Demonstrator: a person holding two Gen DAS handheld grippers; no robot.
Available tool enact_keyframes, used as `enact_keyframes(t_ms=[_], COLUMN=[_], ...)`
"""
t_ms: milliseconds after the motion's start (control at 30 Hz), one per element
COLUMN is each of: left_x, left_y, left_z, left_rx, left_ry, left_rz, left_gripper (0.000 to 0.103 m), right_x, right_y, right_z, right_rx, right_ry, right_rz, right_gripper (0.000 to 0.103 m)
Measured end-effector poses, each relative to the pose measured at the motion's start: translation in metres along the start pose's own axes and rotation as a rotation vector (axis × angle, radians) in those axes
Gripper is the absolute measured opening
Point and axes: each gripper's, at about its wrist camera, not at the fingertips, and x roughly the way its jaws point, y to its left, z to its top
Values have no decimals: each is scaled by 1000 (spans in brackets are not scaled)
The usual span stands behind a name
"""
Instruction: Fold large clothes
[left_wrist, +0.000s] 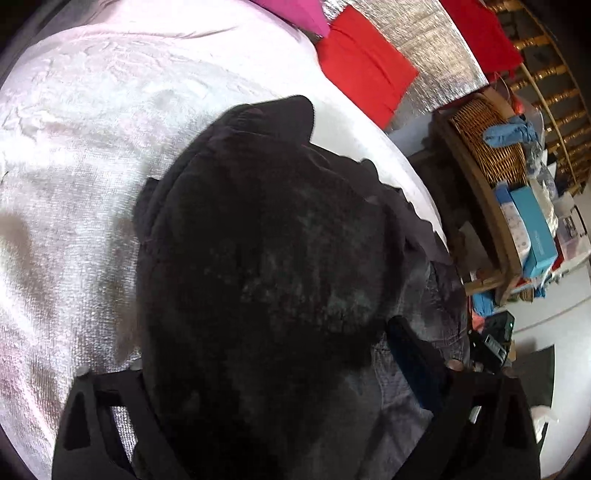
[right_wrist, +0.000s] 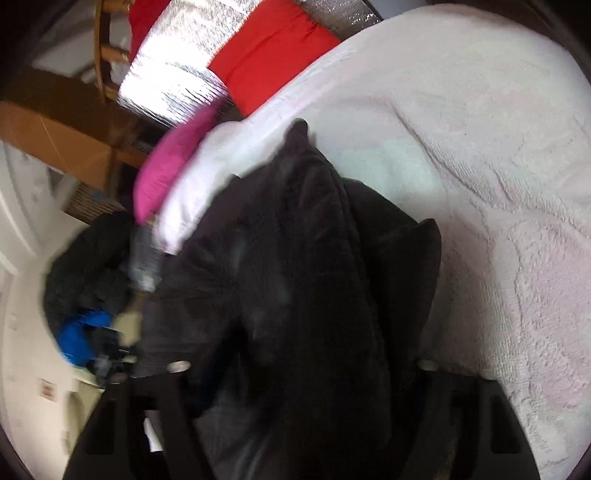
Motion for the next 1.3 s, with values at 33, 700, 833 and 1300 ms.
enact_keyframes(t_ms=[33,700,833,1300], left_x=[-1,-22,-8,-12], left_y=[2,4,12,31], left_z=[1,35,38,28], left_rx=[-4,-40,-90,-174], left_ry=[-6,-227,-189,-98], left_rz=[3,17,83,22], left_gripper=[74,35,55,72], right_x=[1,13,28,23], right_y=[1,52,31,14], right_z=[0,37,38,27], right_rx=[6,-90,1,57], right_ry=[2,-153,-98,0], right_rz=[4,-84,-68,-17], right_gripper=[51,33,34,76])
